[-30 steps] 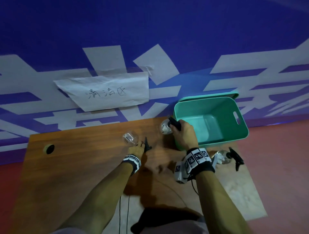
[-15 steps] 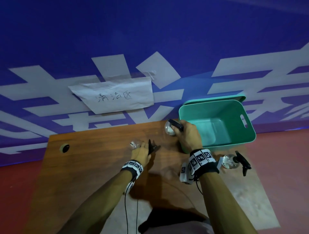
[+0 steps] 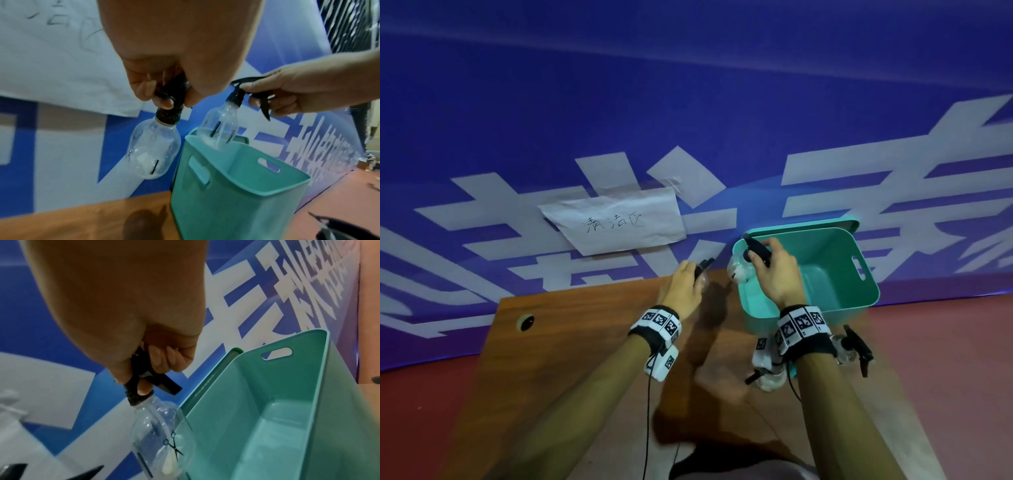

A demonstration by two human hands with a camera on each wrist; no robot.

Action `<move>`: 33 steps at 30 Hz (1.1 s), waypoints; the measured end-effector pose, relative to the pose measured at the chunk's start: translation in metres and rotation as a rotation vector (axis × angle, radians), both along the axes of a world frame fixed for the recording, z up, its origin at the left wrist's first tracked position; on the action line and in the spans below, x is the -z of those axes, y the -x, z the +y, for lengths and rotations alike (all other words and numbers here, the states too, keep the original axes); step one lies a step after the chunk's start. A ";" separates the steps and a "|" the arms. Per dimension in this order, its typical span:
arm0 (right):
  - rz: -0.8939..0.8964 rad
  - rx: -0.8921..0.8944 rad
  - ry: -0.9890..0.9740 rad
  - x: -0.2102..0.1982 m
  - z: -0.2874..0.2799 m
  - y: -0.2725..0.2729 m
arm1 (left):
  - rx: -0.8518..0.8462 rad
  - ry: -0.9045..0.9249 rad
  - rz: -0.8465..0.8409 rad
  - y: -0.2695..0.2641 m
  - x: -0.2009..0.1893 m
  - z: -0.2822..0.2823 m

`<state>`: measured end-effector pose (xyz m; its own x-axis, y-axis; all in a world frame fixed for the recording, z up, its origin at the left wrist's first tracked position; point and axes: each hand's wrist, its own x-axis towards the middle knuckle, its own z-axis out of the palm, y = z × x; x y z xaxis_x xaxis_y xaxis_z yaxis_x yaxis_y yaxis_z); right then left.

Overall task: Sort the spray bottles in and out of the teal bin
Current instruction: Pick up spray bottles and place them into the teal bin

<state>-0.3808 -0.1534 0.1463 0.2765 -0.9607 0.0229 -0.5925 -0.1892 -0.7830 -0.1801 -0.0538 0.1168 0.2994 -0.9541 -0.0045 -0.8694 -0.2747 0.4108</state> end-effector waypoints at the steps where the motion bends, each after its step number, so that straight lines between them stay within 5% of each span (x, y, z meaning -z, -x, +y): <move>1: -0.007 0.010 0.011 -0.003 -0.005 0.008 | 0.015 0.025 0.003 0.007 -0.008 -0.005; 12: -0.003 0.101 -0.005 -0.003 -0.054 0.093 | 0.212 0.134 0.004 0.098 -0.046 -0.059; 33: 0.440 -0.278 -0.424 0.075 -0.151 0.134 | 0.255 -0.532 -0.126 0.143 0.032 -0.146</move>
<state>-0.5152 -0.3042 0.0713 0.4121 -0.7536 -0.5122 -0.8473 -0.1102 -0.5196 -0.3234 -0.1995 0.0847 0.0908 -0.8726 -0.4799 -0.9679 -0.1908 0.1638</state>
